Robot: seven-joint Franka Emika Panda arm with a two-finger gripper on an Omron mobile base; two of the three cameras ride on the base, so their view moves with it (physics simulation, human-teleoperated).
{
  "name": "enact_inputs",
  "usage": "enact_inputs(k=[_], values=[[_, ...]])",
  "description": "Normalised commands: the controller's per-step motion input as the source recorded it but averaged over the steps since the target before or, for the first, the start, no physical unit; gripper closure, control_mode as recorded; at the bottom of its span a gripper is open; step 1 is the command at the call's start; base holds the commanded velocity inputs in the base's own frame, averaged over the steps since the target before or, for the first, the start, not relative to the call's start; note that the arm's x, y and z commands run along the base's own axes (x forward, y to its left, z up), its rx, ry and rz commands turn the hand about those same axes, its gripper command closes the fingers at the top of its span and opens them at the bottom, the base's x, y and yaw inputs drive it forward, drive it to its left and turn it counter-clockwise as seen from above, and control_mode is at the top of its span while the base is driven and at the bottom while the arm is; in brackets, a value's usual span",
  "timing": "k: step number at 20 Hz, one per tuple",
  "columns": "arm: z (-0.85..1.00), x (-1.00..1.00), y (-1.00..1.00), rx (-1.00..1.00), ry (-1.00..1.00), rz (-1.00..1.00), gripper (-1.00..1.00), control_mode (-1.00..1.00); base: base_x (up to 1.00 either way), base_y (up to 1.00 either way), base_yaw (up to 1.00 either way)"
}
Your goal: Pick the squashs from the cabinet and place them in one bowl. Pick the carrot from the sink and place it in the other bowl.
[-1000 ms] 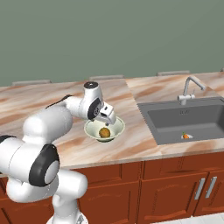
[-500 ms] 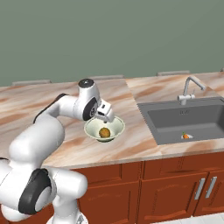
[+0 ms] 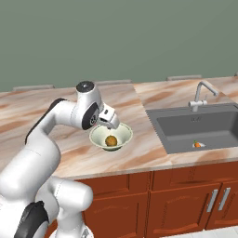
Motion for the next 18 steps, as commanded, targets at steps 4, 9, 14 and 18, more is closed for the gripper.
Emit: enact_inputs(k=[4, 9, 14, 18], values=[[0.34, -0.29, 0.00, 0.00, 0.00, -0.01, -1.00, -1.00, 0.00, 0.00, 0.00], [0.26, -0.31, 0.02, -0.04, 0.00, 0.00, -1.00, -1.00, 0.00, 0.00, 0.00], [0.22, -0.35, 0.01, -0.02, 0.00, 0.00, -1.00, -1.00, 0.00, 0.00, 0.00], [0.17, -0.38, 0.02, -0.05, 0.00, 0.00, -1.00, -1.00, 0.00, 0.00, 0.00]])
